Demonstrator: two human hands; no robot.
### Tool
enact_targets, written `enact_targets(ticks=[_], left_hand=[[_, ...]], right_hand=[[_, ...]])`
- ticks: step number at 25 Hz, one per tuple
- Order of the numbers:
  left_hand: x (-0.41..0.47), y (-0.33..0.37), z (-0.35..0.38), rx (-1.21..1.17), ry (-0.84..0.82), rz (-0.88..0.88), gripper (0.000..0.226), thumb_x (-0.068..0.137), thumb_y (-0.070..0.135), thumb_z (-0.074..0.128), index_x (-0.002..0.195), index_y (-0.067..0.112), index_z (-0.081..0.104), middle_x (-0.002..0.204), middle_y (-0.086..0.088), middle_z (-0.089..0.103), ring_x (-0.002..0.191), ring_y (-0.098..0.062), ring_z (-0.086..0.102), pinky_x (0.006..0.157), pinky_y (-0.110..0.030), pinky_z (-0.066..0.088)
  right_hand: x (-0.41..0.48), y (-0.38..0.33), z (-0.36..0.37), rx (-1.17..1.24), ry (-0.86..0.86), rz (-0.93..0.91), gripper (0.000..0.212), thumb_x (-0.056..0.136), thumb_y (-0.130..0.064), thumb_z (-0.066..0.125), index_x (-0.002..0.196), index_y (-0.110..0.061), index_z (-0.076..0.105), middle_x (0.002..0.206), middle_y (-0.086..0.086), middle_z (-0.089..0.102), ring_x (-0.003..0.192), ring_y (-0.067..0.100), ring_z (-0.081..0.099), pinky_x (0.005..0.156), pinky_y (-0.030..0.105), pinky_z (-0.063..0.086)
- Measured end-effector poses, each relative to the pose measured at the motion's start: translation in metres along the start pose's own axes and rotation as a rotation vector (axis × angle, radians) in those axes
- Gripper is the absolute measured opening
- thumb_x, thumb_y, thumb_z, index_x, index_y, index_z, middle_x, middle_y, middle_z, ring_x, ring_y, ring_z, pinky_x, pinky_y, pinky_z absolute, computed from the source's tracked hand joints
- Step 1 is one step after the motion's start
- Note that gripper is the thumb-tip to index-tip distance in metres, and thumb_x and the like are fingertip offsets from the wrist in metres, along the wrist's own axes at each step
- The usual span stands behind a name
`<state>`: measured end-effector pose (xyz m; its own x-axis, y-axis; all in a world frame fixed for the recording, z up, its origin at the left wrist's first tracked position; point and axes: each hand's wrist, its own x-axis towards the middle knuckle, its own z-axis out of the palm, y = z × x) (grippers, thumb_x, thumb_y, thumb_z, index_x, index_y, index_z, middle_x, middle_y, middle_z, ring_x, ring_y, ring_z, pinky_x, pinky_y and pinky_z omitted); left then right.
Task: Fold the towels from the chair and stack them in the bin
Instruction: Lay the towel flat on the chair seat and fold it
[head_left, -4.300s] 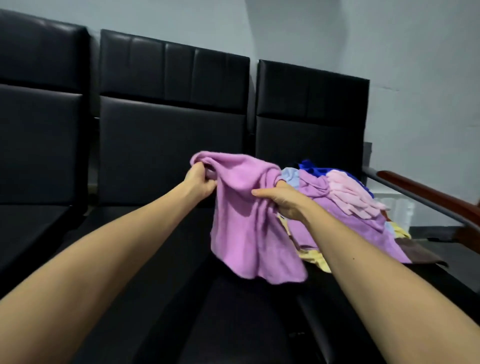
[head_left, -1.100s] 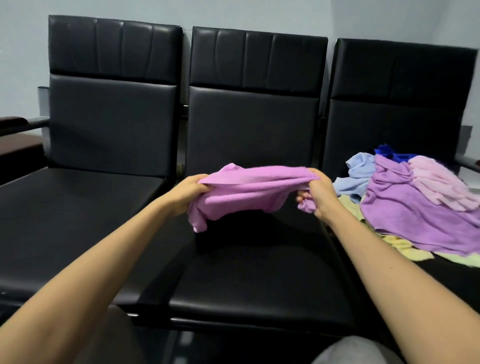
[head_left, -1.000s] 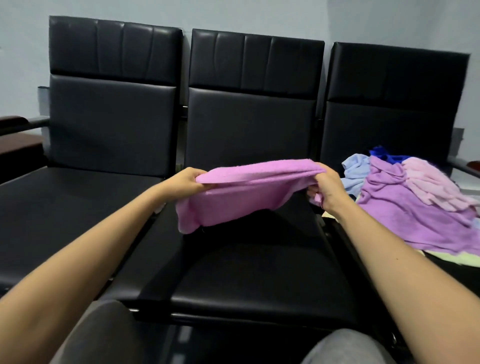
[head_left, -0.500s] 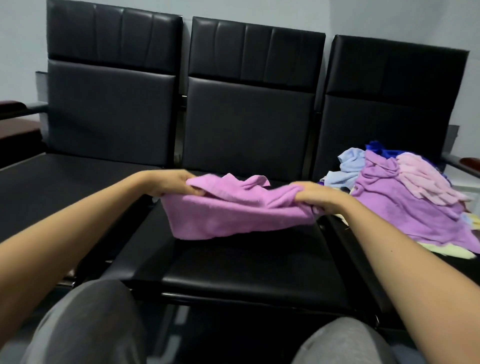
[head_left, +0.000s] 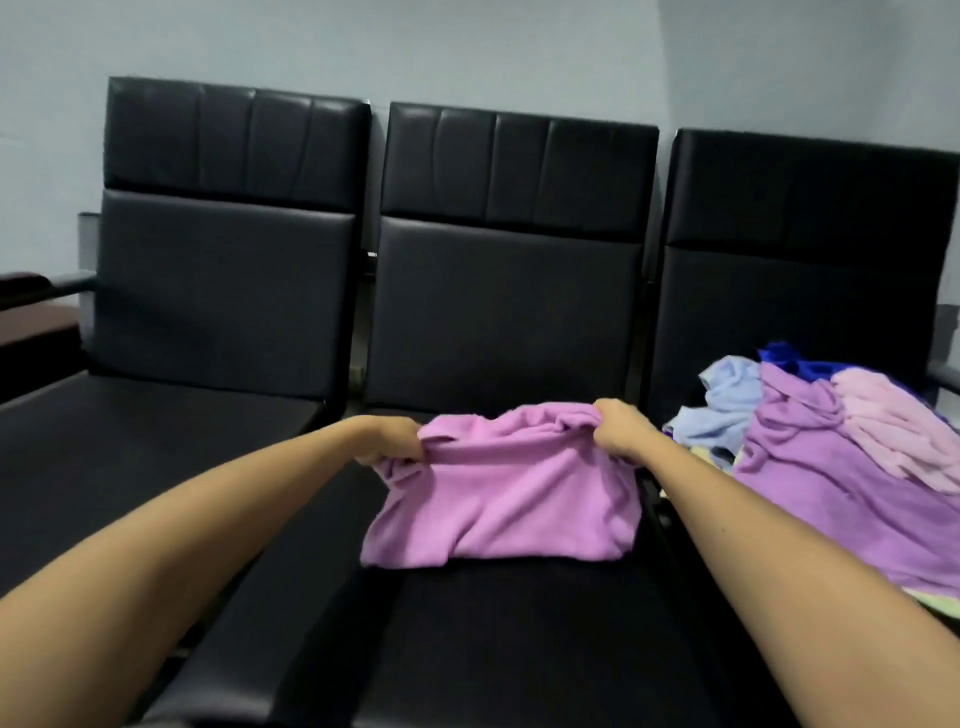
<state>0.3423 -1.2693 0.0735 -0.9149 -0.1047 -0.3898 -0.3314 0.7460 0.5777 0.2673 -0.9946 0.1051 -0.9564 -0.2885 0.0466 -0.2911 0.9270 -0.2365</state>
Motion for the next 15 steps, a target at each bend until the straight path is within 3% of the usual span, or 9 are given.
enact_targets(ticks=[1, 3, 5, 8, 11, 15], left_hand=[[0.007, 0.015, -0.017, -0.055, 0.15, 0.054, 0.021, 0.083, -0.001, 0.042, 0.091, 0.009, 0.059, 0.067, -0.009, 0.055, 0.048, -0.018, 0.054, 0.036, -0.024, 0.046], [0.008, 0.051, -0.059, -0.058, 0.511, 0.231, 0.026, 0.082, 0.006, 0.045, 0.1, 0.004, 0.063, 0.092, -0.017, 0.067, 0.08, -0.031, 0.066, 0.063, -0.037, 0.054], [-0.009, 0.081, -0.098, -0.057, 0.83, 0.388, 0.039, 0.073, 0.015, 0.043, 0.105, 0.002, 0.061, 0.109, -0.022, 0.065, 0.103, -0.034, 0.06, 0.08, -0.035, 0.045], [-0.046, 0.111, -0.13, -0.281, 1.112, 0.595, 0.026, 0.069, -0.005, 0.042, 0.089, 0.01, 0.049, 0.087, -0.015, 0.059, 0.082, -0.023, 0.053, 0.063, -0.03, 0.033], [-0.081, 0.117, -0.133, -0.396, 1.204, 0.832, 0.032, 0.069, -0.011, 0.039, 0.089, 0.013, 0.046, 0.077, -0.002, 0.053, 0.076, -0.013, 0.043, 0.061, -0.025, 0.034], [-0.115, 0.107, -0.126, -0.353, 1.056, 0.896, 0.041, 0.074, -0.001, 0.043, 0.108, 0.015, 0.059, 0.095, 0.0, 0.06, 0.086, -0.007, 0.05, 0.071, -0.014, 0.042]], right_hand=[[0.012, -0.005, -0.014, 0.109, 0.142, 0.027, 0.024, 0.083, 0.002, 0.043, 0.102, -0.006, 0.055, 0.115, 0.023, 0.061, 0.105, 0.037, 0.058, 0.075, 0.032, 0.042], [0.031, -0.015, -0.053, 0.305, 0.378, 0.01, 0.026, 0.079, 0.008, 0.041, 0.1, -0.003, 0.051, 0.112, 0.027, 0.059, 0.104, 0.041, 0.057, 0.077, 0.036, 0.042], [0.032, -0.027, -0.093, 0.408, 0.558, -0.062, 0.035, 0.076, 0.013, 0.038, 0.106, -0.001, 0.05, 0.11, 0.028, 0.056, 0.1, 0.04, 0.056, 0.072, 0.034, 0.038], [0.014, -0.04, -0.134, 0.42, 0.755, -0.184, 0.05, 0.072, 0.017, 0.035, 0.116, -0.004, 0.049, 0.111, 0.021, 0.049, 0.092, 0.028, 0.049, 0.071, 0.027, 0.033], [-0.011, -0.047, -0.155, 0.395, 0.91, -0.289, 0.049, 0.07, 0.017, 0.035, 0.112, -0.002, 0.052, 0.104, 0.018, 0.048, 0.091, 0.027, 0.047, 0.07, 0.026, 0.031], [-0.042, -0.035, -0.172, 0.401, 0.91, -0.372, 0.034, 0.074, 0.01, 0.041, 0.1, -0.007, 0.055, 0.09, 0.006, 0.049, 0.082, 0.019, 0.046, 0.066, 0.026, 0.03]])
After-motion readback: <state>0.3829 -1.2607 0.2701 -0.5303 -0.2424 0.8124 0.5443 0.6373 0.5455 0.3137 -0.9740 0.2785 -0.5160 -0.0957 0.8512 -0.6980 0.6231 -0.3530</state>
